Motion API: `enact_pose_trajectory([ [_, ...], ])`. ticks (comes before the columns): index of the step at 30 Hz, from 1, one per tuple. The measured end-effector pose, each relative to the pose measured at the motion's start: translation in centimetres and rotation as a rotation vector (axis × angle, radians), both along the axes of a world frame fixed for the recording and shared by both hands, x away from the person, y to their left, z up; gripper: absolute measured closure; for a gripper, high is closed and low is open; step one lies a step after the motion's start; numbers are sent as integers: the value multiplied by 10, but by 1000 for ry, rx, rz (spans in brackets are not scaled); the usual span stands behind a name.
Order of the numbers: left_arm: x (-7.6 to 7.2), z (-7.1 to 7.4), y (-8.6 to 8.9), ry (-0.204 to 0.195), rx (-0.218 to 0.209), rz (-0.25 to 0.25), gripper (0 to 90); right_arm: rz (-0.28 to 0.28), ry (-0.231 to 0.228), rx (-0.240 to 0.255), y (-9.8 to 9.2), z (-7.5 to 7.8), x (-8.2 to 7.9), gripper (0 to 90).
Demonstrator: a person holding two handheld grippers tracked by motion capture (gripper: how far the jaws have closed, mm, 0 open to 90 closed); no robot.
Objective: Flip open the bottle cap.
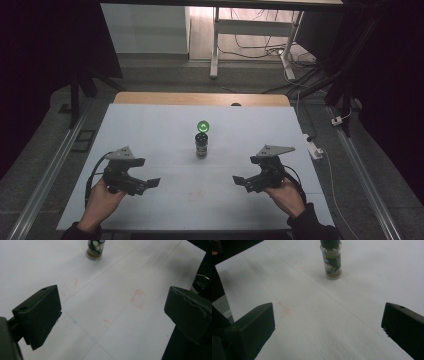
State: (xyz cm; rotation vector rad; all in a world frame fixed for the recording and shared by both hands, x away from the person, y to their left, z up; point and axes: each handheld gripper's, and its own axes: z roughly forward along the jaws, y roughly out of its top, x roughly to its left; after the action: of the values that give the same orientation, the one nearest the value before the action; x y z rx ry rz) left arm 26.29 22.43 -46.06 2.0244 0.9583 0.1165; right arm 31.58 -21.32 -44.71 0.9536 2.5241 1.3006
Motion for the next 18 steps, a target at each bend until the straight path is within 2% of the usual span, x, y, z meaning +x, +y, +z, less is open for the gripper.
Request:
enact_pose_trajectory([
  [8, -26, -1, 28, -15, -24, 75, 13, -64, -15, 3, -27, 0, -18, 0],
  [18, -52, -5, 53, -32, -42, 153, 0, -178, -23, -16, -64, -6, -39, 0],
])
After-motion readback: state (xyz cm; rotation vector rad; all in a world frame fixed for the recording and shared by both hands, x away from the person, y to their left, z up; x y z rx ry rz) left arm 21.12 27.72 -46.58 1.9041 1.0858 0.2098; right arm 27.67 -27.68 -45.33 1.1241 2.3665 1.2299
